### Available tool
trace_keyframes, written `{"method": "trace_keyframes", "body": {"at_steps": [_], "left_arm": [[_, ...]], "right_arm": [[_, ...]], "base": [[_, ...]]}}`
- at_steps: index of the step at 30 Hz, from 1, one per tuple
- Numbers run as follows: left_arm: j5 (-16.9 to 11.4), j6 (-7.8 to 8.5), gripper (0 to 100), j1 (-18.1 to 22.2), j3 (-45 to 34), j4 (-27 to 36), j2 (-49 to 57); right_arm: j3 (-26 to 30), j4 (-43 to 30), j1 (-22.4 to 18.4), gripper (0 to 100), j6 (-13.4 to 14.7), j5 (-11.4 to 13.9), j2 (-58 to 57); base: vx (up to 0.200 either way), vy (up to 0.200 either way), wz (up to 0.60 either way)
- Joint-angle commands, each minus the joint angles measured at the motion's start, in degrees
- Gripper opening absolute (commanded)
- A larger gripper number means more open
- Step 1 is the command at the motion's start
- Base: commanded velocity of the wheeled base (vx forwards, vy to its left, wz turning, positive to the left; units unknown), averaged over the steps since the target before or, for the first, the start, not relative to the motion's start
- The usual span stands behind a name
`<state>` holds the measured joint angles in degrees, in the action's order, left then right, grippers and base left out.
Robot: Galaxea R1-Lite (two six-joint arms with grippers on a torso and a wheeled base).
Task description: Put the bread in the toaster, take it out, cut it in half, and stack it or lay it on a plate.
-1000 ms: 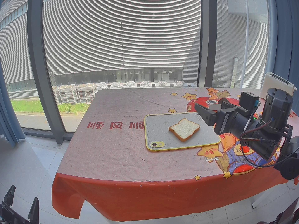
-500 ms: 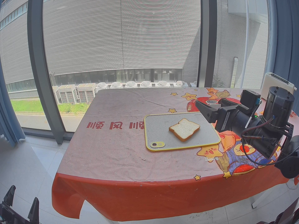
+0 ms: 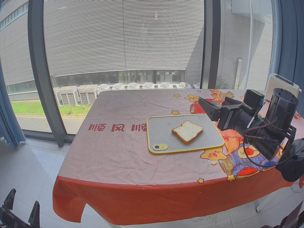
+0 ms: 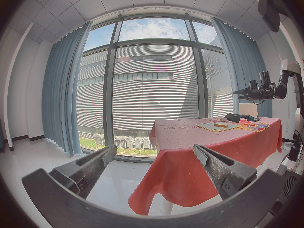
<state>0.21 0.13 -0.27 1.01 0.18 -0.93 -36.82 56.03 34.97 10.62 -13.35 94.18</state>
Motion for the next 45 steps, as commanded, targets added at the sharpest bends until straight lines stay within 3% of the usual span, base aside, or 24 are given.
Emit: {"method": "trace_keyframes", "body": {"at_steps": [1, 15, 23, 28, 30, 32, 34, 45], "left_arm": [[0.0, -0.05, 100, 0.0, -0.9, 0.0, 0.9], [-0.1, 0.04, 100, -0.1, -0.9, 0.0, 0.9], [-0.1, -0.05, 100, 0.0, -0.9, 0.0, 0.9], [-0.1, -0.05, 100, 0.0, -0.9, 0.0, 0.9], [-0.1, -0.05, 100, 0.0, -0.9, 0.0, 0.9], [-0.1, -0.05, 100, 0.0, -0.9, 0.0, 0.9], [-0.1, -0.05, 100, 0.0, -0.9, 0.0, 0.9], [-0.1, -0.05, 100, 0.0, -0.9, 0.0, 0.9]], "right_arm": [[-0.3, 0.0, -1.1, 100, -0.1, 0.0, 0.2], [-1.5, -5.9, -3.9, 100, -0.1, 0.3, -2.2], [-2.1, -13.0, -7.3, 100, 0.3, 4.4, -4.9], [-1.8, -13.8, -9.4, 100, 0.0, 6.3, -4.7], [-1.6, -13.2, -10.2, 100, -0.1, 7.9, -4.6], [-1.2, -13.7, -11.2, 100, 0.3, 12.3, -4.9], [-0.9, -13.6, -12.6, 100, -0.1, 13.8, -4.9], [-0.3, -13.2, -12.7, 100, -0.3, 14.0, -4.8]], "base": [[0.000, 0.000, 0.00], [0.000, 0.000, 0.00], [0.000, 0.000, 0.00], [0.000, 0.000, 0.00], [0.000, 0.000, 0.00], [0.000, 0.000, 0.00], [0.000, 0.000, 0.00], [0.000, 0.000, 0.00]]}}
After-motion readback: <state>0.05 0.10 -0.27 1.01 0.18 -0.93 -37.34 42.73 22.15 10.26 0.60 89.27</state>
